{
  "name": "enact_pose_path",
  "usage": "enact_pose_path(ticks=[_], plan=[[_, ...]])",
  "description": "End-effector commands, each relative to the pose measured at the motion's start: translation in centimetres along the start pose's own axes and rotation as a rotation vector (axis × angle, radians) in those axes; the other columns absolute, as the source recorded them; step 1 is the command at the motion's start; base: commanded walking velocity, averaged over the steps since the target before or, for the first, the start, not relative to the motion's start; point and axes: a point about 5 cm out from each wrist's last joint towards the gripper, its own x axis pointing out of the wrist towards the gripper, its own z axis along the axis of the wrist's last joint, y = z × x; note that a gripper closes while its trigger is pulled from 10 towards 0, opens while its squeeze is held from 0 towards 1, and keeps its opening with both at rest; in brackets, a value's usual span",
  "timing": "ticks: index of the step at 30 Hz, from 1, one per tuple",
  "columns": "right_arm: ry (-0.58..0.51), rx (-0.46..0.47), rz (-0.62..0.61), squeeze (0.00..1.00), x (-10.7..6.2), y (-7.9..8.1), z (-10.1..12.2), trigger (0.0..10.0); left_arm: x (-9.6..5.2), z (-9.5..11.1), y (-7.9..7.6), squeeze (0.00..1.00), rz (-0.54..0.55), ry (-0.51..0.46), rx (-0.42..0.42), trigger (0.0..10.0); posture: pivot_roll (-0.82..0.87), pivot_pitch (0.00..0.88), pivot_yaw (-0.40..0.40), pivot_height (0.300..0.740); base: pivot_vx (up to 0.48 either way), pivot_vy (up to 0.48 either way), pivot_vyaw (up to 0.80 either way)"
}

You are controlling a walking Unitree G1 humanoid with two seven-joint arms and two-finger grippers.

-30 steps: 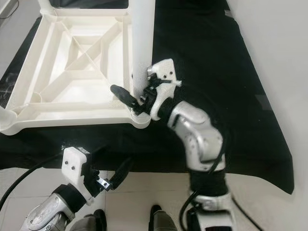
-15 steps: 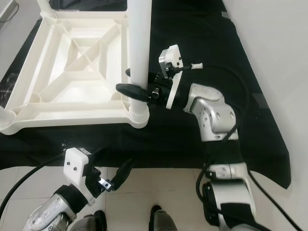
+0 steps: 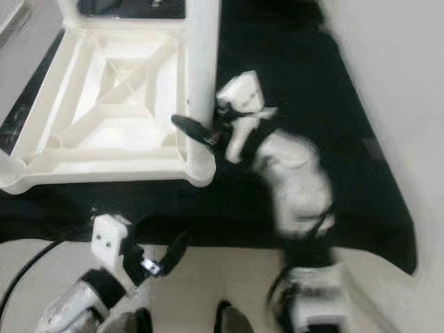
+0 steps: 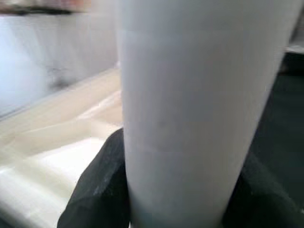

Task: Building children table

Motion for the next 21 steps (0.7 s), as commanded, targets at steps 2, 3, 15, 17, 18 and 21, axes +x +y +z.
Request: enact_pose_path(ticks=[2,3,15,17,18,21], plan=[[0.429,0.009,-0.043,0.0,-2.6,1.4,-7.8,0.0,-0.3,-0.5,0.2,0.0,0.012,0.019,-0.012,10.0,0.08,0.304,-0.038,0.74,0.0,0.0,0.0],[0.417,0.025,-0.039,0.0,-1.9,1.9,-7.6,0.0,-0.3,-0.5,0.2,0.0,0.01,0.02,-0.012,10.0,0.08,0.296,-0.037,0.74,0.0,0.0,0.0],[0.261,0.081,0.001,1.0,1.1,3.8,-3.7,10.0,0.0,-0.7,0.4,0.0,0.005,0.017,-0.015,10.0,0.08,0.284,-0.045,0.74,0.0,0.0,0.0],[0.229,0.087,0.012,1.0,1.2,3.7,-3.1,10.0,0.0,-0.7,0.4,0.0,0.005,0.016,-0.015,10.0,0.08,0.284,-0.045,0.74,0.0,0.0,0.0],[0.184,0.122,0.064,1.0,1.5,3.5,-2.4,10.0,0.1,-0.7,0.4,0.0,0.004,0.016,-0.016,10.0,0.08,0.284,-0.044,0.74,0.0,0.0,0.0],[0.077,0.159,0.204,1.0,2.2,3.2,-0.6,10.0,0.1,-0.7,0.4,0.0,0.001,0.016,-0.016,10.0,0.08,0.283,-0.045,0.74,0.0,0.0,0.0]])
